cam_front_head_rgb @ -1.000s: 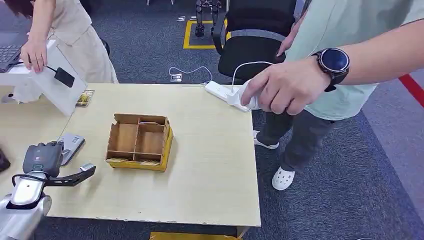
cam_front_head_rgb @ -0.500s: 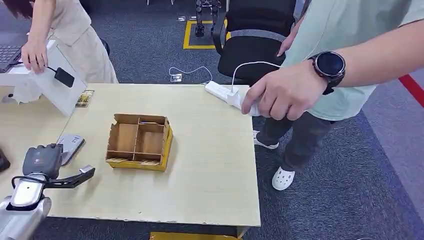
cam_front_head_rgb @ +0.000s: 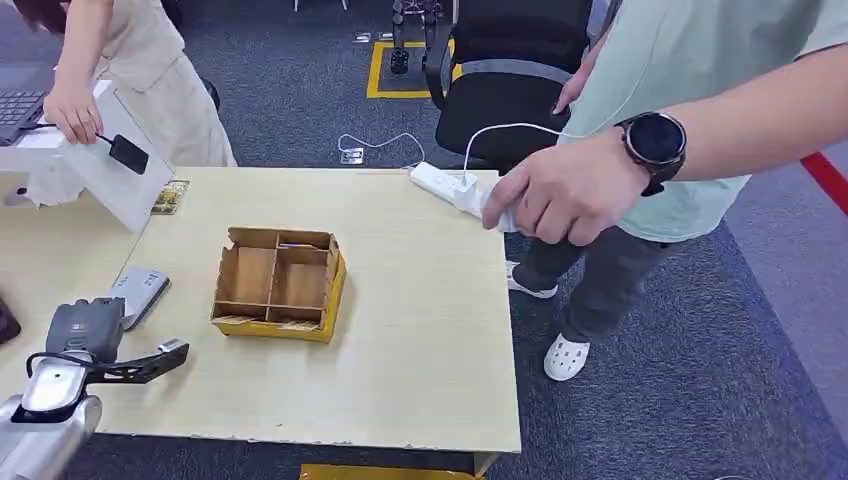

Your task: Pass the card to the sensor for recognition and then transmit it.

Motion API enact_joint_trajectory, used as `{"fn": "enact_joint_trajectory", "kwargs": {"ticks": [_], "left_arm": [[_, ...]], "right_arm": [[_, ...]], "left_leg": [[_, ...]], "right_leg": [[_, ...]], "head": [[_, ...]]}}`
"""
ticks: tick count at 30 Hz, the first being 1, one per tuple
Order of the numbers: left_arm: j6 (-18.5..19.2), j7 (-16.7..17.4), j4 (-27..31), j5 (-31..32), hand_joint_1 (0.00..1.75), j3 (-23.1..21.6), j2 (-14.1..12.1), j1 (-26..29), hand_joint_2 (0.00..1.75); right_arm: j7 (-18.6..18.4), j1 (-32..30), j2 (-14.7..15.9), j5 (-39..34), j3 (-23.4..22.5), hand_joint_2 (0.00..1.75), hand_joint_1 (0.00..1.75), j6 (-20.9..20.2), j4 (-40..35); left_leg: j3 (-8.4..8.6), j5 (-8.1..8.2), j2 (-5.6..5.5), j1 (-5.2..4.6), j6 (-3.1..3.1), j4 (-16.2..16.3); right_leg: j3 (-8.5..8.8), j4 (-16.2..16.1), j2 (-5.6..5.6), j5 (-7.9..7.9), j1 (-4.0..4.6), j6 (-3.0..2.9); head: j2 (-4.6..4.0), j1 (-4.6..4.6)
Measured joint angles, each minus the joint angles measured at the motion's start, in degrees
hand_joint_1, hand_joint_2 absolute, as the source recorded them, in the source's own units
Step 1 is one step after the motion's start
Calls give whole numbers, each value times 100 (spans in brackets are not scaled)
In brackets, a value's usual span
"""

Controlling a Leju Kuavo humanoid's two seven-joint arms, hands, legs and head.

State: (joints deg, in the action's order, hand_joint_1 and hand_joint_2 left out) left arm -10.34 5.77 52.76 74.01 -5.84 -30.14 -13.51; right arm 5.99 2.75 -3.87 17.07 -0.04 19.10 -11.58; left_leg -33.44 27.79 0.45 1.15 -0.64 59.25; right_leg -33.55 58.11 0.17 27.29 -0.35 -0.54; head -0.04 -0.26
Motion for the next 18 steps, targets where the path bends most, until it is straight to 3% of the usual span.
{"fn": "enact_joint_trajectory", "kwargs": {"ticks": [4,9,15,18], "left_arm": [[-70,0,-28,-50,175,0,37,3,175],[-499,-158,-26,-317,175,2,48,21,175],[-1133,-947,282,-1791,175,298,234,146,175],[-1285,-1118,531,-2154,175,456,326,178,175]], "right_arm": [[0,3,-7,24,0,175,0,0,0],[0,2,-9,59,-20,175,0,2,0],[4,-3,-15,96,-39,175,0,9,0],[13,-5,-28,135,-48,175,0,11,0]], "left_leg": [[1,0,0,0,0,0],[1,0,-1,0,0,0],[1,0,-2,0,0,0],[1,0,0,0,0,1]], "right_leg": [[1,0,0,0,0,0],[1,0,0,0,0,0],[0,0,0,0,0,0],[0,0,1,-1,0,0]], "head": [[0,0],[0,0],[0,0],[0,2]]}}
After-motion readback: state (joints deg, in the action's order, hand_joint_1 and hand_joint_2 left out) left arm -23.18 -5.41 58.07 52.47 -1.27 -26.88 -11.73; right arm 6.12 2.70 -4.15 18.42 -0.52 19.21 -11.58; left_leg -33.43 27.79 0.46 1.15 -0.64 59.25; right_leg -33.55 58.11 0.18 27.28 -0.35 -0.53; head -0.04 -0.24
